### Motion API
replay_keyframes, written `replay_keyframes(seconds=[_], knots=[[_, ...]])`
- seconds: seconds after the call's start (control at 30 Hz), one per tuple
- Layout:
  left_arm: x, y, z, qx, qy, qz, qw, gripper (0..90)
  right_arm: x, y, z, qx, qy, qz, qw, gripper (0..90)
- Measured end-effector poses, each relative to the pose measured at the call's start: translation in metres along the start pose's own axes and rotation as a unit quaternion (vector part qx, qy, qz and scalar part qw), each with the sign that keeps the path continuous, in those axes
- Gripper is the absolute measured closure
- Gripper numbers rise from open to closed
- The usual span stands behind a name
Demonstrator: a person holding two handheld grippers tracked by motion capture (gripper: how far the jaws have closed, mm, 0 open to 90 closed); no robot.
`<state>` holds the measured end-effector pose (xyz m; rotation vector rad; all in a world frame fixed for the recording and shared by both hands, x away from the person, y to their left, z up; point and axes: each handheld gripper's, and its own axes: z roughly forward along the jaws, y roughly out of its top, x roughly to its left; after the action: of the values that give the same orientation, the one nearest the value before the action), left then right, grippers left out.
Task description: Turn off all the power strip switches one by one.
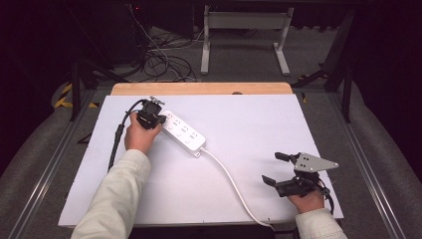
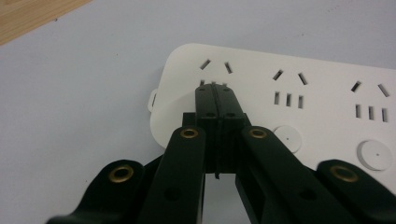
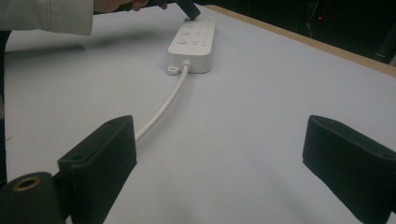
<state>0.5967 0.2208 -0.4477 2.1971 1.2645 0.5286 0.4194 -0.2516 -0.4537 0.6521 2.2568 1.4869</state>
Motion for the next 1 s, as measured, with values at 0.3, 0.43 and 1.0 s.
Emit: replay_keyframes(seconds=[0.3,0.43,1.0], knots=[[0.0007,-0.0009,0.0,-0.003,0.0,-0.003,1.0,90.0,0.0003,0.0,0.0,-0.001,0.002,0.0,1.0,10.2],[0.0024,-0.0022,0.0002,-0.008,-0.007,-0.008,0.9999,90.0,0.001,0.0003,-0.0001,-0.002,0.003,-0.001,1.0,10.2],[-0.0032,-0.005,0.0017,-0.016,0.013,-0.011,0.9997,90.0,0.0011,0.0003,-0.001,-0.003,0.004,-0.002,1.0,10.1]])
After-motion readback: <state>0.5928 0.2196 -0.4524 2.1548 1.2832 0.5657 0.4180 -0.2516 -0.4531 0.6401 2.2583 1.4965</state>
